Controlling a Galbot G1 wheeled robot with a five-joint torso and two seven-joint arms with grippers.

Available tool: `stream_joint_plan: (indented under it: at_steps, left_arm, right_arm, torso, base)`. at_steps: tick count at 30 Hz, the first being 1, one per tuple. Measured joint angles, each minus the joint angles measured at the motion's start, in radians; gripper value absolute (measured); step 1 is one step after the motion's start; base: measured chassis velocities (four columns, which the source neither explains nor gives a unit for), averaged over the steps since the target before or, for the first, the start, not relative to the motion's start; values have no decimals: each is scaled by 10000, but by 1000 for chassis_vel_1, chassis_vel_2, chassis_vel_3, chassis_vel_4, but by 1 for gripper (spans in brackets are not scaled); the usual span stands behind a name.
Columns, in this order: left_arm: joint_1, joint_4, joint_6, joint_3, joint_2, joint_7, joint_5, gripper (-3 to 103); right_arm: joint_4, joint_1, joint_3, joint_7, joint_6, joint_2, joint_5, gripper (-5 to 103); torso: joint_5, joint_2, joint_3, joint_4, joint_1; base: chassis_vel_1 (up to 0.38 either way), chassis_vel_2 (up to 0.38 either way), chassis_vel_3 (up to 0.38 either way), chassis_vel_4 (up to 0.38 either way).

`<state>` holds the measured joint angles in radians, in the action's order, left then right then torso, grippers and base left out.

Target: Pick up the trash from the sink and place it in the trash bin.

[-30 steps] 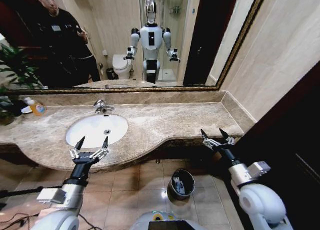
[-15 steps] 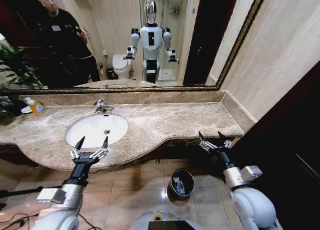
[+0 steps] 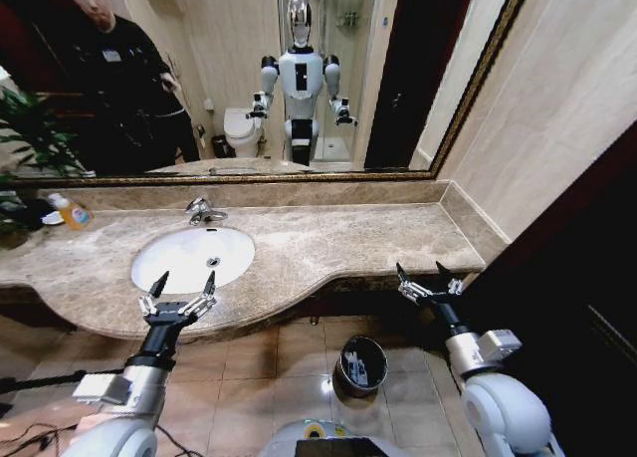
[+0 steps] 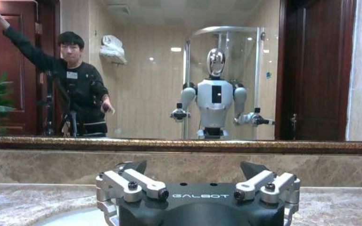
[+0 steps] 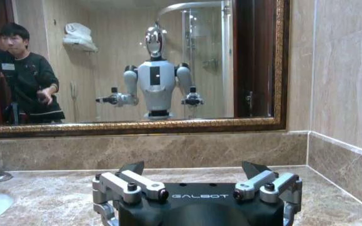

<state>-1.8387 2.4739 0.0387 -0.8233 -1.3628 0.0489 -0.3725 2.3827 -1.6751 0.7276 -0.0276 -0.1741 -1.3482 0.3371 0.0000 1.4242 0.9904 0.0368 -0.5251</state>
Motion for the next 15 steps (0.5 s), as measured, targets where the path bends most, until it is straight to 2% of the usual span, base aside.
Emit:
stream_joint_plan:
  at_steps: [15]
  left_arm:
    - [0,0,0,0,0,0,0,100]
  right_arm:
    - [-9,3,1,-5,0,4,10,100]
  torso:
    - [0,0,0,0,0]
  base:
    - [0,0,0,0]
